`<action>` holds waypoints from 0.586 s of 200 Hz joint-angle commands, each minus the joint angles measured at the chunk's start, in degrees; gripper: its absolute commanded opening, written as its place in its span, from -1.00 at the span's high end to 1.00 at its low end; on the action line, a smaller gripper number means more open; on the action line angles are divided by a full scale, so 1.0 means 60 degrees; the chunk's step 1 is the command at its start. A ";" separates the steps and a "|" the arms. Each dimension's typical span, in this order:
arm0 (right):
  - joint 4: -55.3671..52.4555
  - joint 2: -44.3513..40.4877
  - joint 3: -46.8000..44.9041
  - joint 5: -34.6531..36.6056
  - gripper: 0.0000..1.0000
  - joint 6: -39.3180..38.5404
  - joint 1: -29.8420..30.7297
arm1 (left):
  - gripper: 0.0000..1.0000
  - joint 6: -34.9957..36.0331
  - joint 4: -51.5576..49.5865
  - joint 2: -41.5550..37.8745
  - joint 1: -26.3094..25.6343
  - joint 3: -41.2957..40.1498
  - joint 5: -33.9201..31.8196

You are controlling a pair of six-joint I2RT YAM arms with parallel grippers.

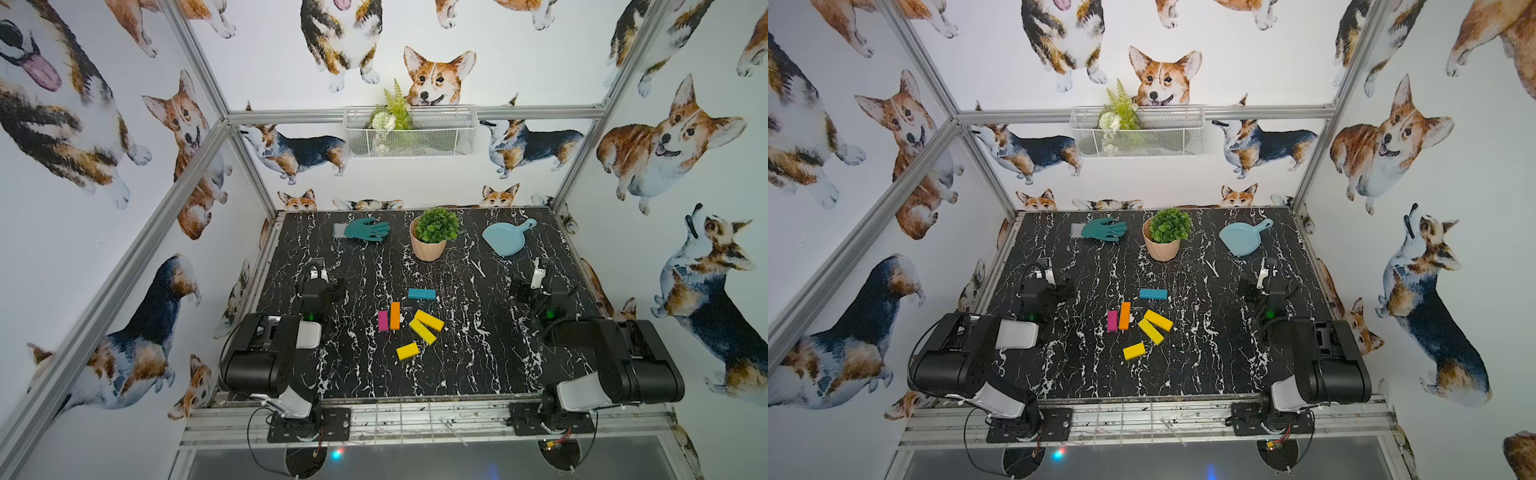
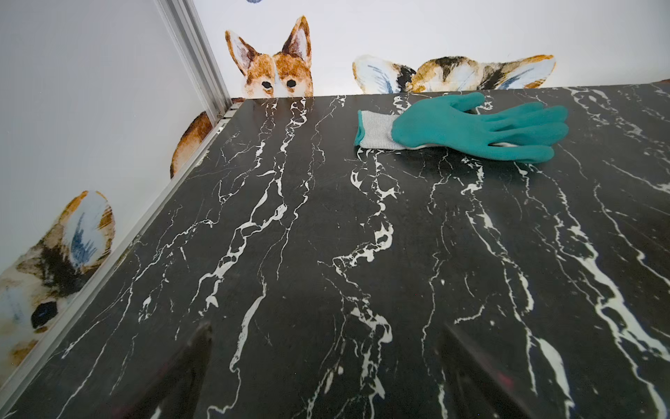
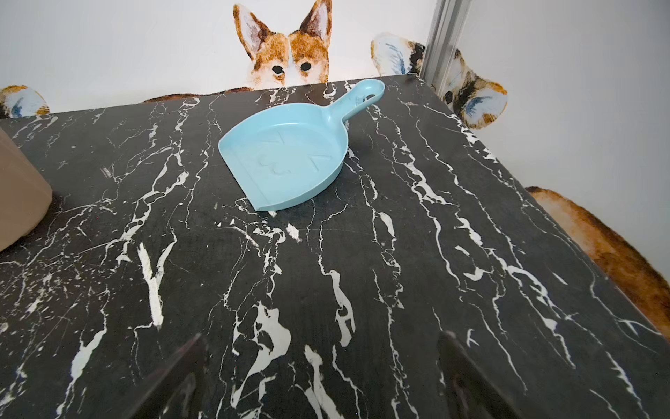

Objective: Assemble the letter p with building blocks
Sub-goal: Adjust the building block at the center of the board.

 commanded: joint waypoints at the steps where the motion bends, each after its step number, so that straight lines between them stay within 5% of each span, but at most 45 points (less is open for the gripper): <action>1: 0.0164 -0.0035 0.0030 0.0025 -0.99 -0.0009 -0.0003 | -1.00 0.0009 0.0130 -0.0032 0.0007 0.0015 0.0068; 117: 0.0171 -0.0035 0.0028 -0.0014 -0.99 0.0006 -0.0009 | -1.00 -0.0054 0.0158 -0.0032 0.0018 0.0010 -0.0151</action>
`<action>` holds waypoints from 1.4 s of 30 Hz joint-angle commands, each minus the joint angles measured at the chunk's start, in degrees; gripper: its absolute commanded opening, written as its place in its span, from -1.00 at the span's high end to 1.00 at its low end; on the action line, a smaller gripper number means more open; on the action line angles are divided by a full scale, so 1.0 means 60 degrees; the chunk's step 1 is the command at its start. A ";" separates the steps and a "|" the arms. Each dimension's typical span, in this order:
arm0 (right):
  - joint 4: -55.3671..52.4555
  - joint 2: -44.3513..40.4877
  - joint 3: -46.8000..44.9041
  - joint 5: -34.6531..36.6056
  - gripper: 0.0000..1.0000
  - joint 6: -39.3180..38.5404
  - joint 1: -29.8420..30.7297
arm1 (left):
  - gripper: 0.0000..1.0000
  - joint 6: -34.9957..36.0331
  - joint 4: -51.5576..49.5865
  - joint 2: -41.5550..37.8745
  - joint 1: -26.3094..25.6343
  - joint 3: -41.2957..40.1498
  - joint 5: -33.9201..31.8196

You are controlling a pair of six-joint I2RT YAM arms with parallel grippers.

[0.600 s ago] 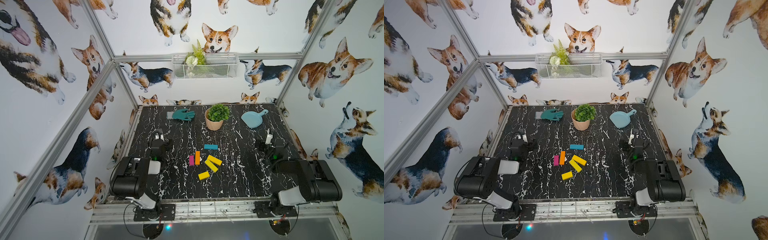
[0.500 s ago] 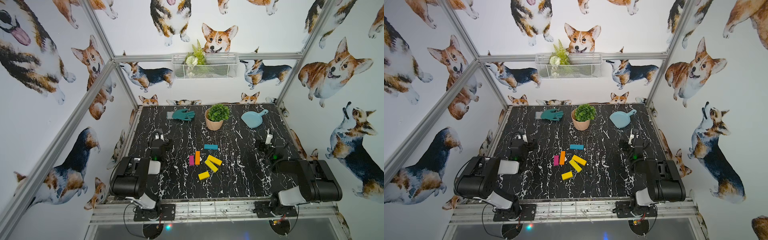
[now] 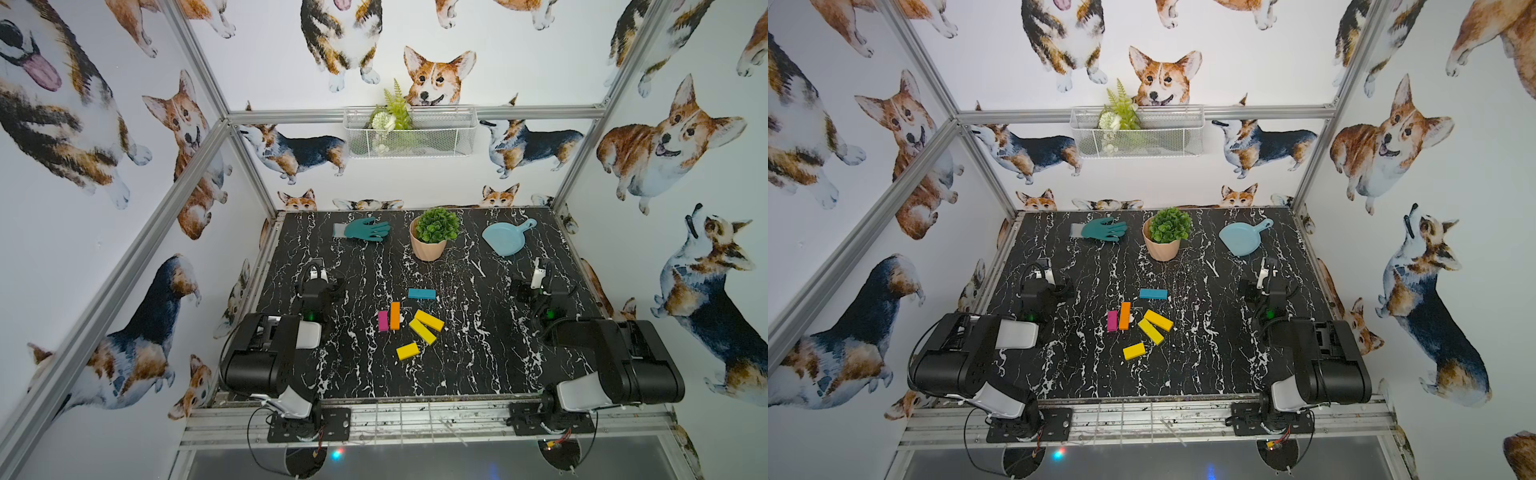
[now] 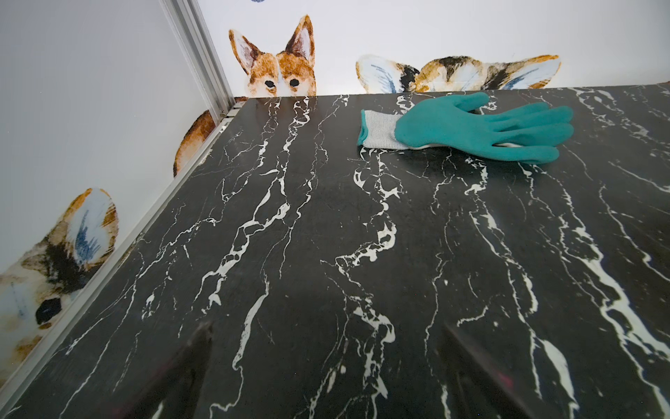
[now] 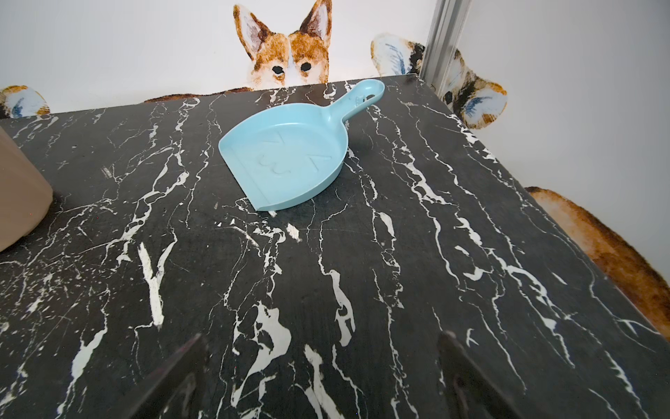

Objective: Assemble the letter p with building blocks
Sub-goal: Adjust the building block at the center of the board.

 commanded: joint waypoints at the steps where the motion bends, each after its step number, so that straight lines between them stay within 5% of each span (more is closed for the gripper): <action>1: 0.0174 -0.0006 0.0036 -0.0016 -0.99 0.0006 -0.0003 | -1.00 -0.0015 0.0158 -0.0039 0.0013 0.0017 -0.0071; 12: 0.0808 -0.0170 -0.0410 -0.0409 -0.99 -0.0122 0.0065 | -1.00 0.0002 0.0216 -0.0033 0.0007 -0.0025 -0.0085; 18: 0.0908 -0.0587 -0.0586 0.1452 -0.99 0.0413 0.0162 | -1.00 0.0068 0.0248 -0.0079 -0.0002 -0.0023 -0.0160; 20: 0.0605 -0.1133 -0.0646 0.1444 -0.99 0.0309 0.0288 | -1.00 0.0077 -0.1010 -0.0648 -0.0197 0.0355 -0.0790; 23: -0.2332 -0.3001 0.0294 0.3253 -0.99 -0.0225 0.1730 | -1.00 -0.0370 -0.4504 -0.1958 -0.0329 0.1965 -0.1774; 25: -0.4448 -0.3808 0.1312 0.2719 -0.99 0.1137 0.1801 | -1.00 -0.0706 -0.5414 -0.2414 -0.0333 0.2668 -0.1774; 30: -0.6029 -0.3758 0.3250 0.1641 -0.99 0.1637 0.2958 | -1.00 -0.1591 -0.7724 -0.3047 -0.0388 0.4116 -0.0589; 32: -0.5406 -0.2991 0.3652 0.4357 -0.99 0.1482 0.4519 | -1.00 -0.1881 -0.8477 -0.3244 -0.0399 0.4446 0.0117; 33: -0.6031 -0.2571 0.4267 0.4594 -0.99 0.1272 0.5083 | -1.00 -0.1902 -0.8727 -0.3329 -0.0410 0.4456 0.0406; 36: -0.9137 -0.1847 0.6216 0.1685 -0.99 0.2194 0.5397 | -1.00 -0.2193 -0.9183 -0.3705 -0.0470 0.4456 0.0776; 39: -1.1073 -0.1105 0.7865 -0.1113 -0.99 0.1545 0.5377 | -1.00 -0.2327 -0.9354 -0.4046 -0.0491 0.4324 0.1020; 42: -1.0829 -0.0390 0.7864 -0.2514 -1.00 0.1736 0.5365 | -1.00 -0.2453 -0.9762 -0.4228 -0.0491 0.4398 0.1151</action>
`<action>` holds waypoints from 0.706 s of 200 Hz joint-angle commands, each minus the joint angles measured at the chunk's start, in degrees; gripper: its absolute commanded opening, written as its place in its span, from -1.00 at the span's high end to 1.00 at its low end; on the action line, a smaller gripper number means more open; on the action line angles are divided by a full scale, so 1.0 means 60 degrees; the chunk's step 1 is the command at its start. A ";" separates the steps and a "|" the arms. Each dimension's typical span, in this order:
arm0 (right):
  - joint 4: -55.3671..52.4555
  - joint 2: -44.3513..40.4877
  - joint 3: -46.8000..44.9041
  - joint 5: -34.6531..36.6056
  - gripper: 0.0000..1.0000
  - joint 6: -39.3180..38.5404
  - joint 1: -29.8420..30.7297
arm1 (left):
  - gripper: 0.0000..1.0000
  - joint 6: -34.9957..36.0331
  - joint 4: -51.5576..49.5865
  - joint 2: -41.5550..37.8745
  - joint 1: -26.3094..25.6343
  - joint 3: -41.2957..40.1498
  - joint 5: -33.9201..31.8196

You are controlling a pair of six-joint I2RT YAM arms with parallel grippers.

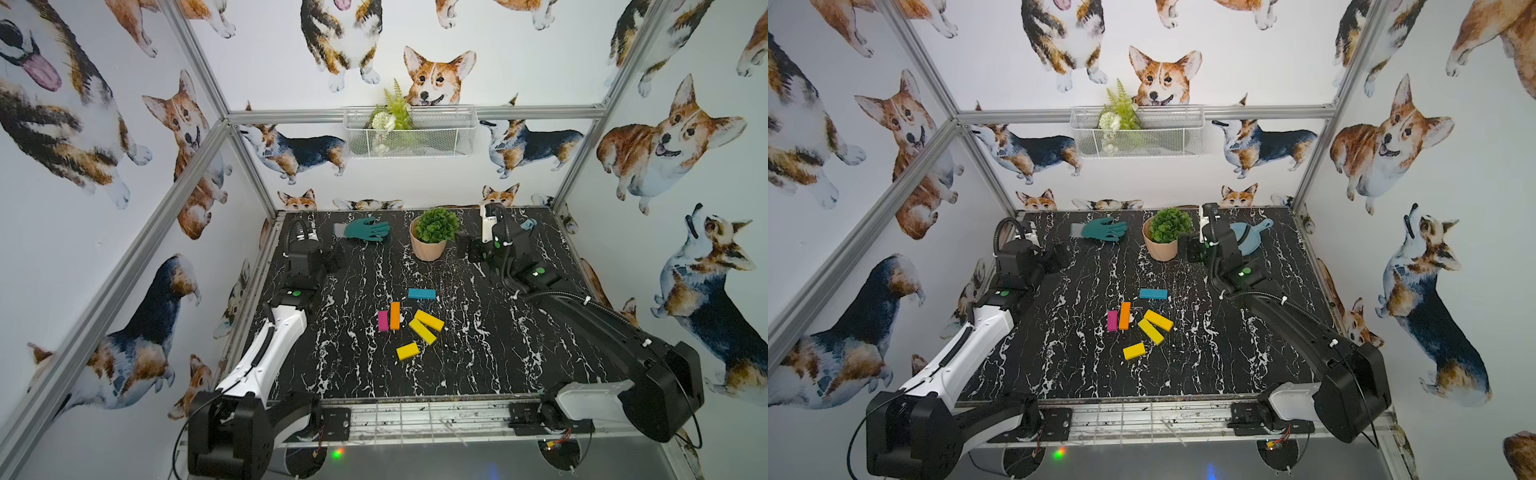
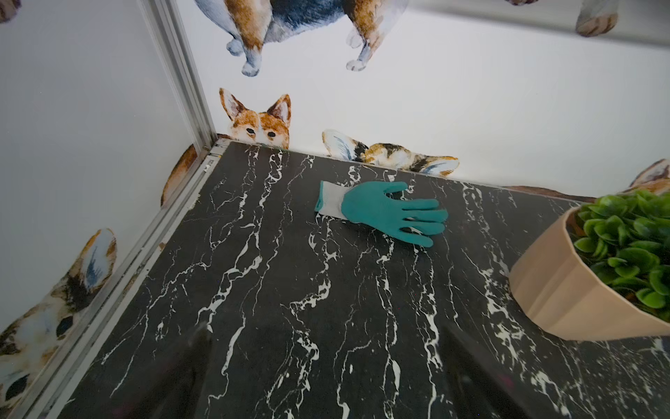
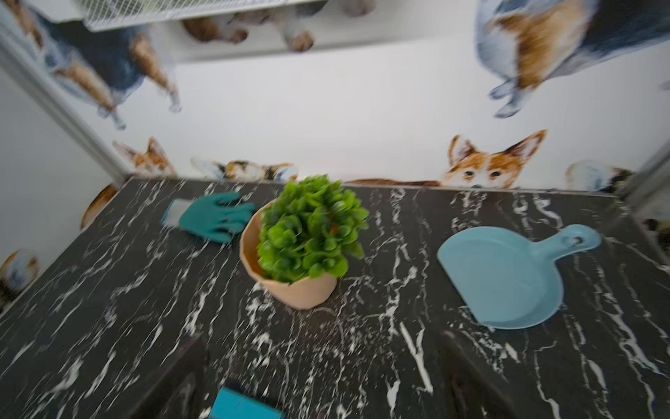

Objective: Assemble the letter p with building blocks
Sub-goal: Adjust the building block at the center of the board.

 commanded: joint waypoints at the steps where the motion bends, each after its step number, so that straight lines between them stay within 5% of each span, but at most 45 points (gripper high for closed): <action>1: -0.1865 0.0860 0.0185 -0.3000 -0.99 0.0240 0.0022 | -1.00 -0.0405 -0.0882 -0.0214 0.0001 0.0094 0.0509; 53: -0.3367 0.1208 -0.0724 -0.2978 -0.99 0.1131 0.1165 | -1.00 -0.1246 -0.0736 -0.0551 -0.0054 -0.0579 0.1250; 101: -0.2786 0.0315 -0.2778 -0.5047 -0.99 0.3299 0.1766 | -1.00 -0.1248 -0.0971 -0.0522 -0.0064 -0.0683 0.1111; 141: -0.2269 0.0888 -0.3048 -0.5759 -0.99 0.3704 0.1819 | -1.00 -0.1462 -0.0865 -0.0449 -0.0072 -0.0702 0.1208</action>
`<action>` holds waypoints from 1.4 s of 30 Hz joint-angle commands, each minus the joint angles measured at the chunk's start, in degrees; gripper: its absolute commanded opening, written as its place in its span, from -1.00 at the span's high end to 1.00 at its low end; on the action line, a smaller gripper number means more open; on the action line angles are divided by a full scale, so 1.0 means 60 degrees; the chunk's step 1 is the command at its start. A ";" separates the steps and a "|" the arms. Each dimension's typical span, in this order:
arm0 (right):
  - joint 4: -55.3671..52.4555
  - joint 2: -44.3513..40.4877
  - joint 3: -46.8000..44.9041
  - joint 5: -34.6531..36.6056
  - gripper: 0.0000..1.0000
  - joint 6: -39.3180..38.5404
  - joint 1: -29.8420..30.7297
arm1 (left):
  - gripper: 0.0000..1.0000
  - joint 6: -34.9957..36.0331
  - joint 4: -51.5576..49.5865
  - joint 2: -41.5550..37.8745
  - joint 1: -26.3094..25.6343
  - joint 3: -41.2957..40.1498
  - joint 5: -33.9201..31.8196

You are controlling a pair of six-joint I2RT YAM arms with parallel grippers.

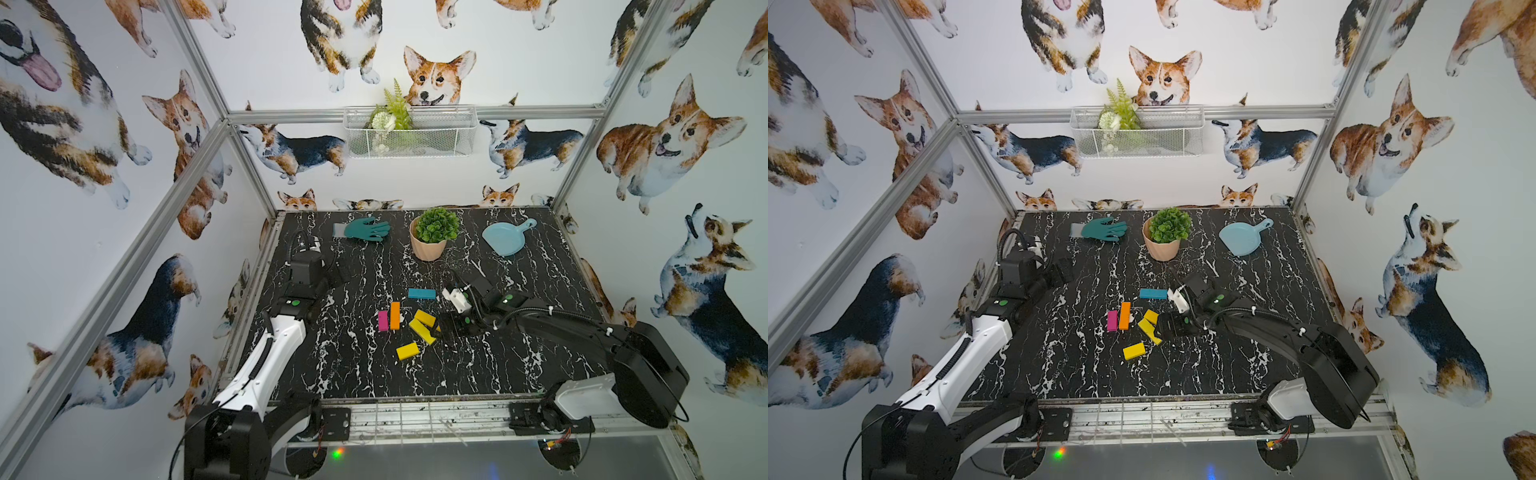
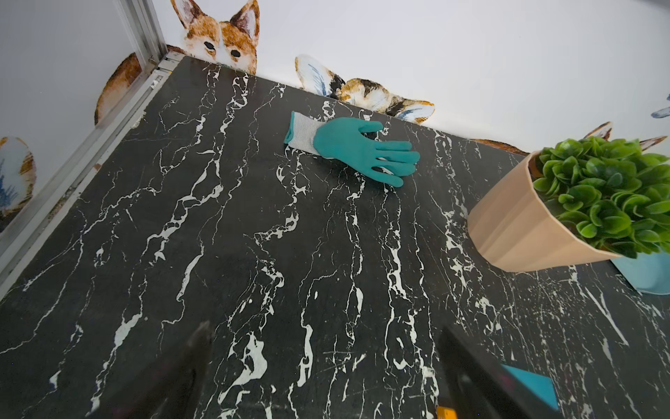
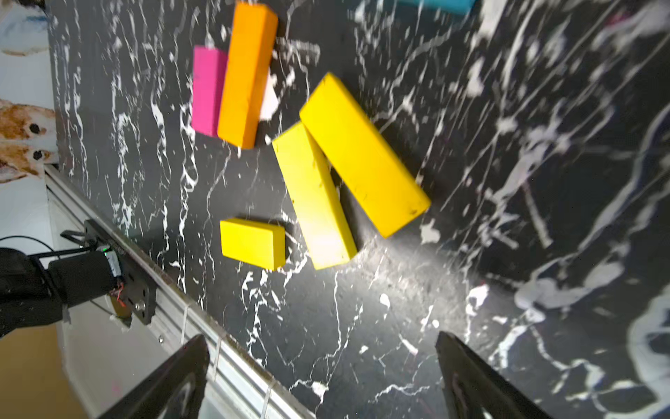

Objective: Assemble the letter p with building blocks
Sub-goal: Adjust the building block at the center of the board.

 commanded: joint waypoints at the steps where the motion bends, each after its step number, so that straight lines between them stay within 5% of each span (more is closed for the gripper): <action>1: 0.0581 0.0470 0.0088 -0.0887 -0.99 0.0783 0.0002 | -1.00 -0.0253 0.0070 0.0032 -0.0006 -0.0010 0.0113; 32: 0.0441 0.5279 0.4463 -0.2392 -0.99 0.0689 0.1259 | -1.00 0.0053 -0.0326 -0.0389 -0.0020 -0.0289 -0.0873; 42: -0.2711 0.3418 0.4873 0.1384 -0.99 -0.1738 0.1233 | -1.00 -0.0011 -0.0220 -0.0395 -0.0021 -0.0304 -0.0912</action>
